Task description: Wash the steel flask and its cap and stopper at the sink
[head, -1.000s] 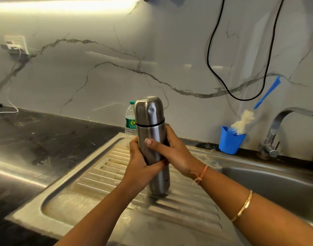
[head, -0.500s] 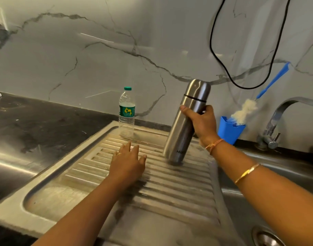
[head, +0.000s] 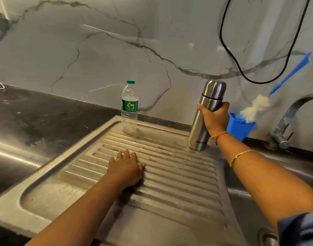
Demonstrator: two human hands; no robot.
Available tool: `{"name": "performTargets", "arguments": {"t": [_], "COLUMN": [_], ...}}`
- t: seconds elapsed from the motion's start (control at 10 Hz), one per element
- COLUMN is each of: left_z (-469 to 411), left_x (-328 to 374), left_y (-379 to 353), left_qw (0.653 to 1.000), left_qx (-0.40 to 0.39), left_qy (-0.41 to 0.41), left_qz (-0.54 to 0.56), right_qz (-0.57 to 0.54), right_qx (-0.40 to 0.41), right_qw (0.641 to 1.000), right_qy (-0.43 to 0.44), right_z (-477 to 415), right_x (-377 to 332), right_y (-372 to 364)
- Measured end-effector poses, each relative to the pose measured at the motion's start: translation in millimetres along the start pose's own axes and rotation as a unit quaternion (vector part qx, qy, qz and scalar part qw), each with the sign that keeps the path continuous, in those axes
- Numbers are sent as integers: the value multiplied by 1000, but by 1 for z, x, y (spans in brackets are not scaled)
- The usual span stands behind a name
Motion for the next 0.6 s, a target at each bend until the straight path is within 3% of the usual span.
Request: {"name": "performTargets", "arguments": {"t": [0.3, 0.6], "left_z": [-2, -1], "left_x": [-3, -1], "left_y": [1, 5], "left_qw": [1000, 999], "left_qx": [18, 30], "left_qy": [-5, -16], "left_qz": [-3, 5], "right_qz": [-14, 17], "right_qx": [-25, -109], "right_qw": [999, 992], "right_qy": [18, -62], "right_z": [-8, 10], "right_x": [10, 22], "right_y": [-12, -9]}}
Point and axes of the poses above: each hand's wrist, its own z-axis away from the middle knuckle, its own y-axis out of the back of the hand, x = y × z, the point moved 8 cm from there along -z, towards the middle knuckle, and after that the axes turned 11 degrees about -y, right-handed, at the moved point
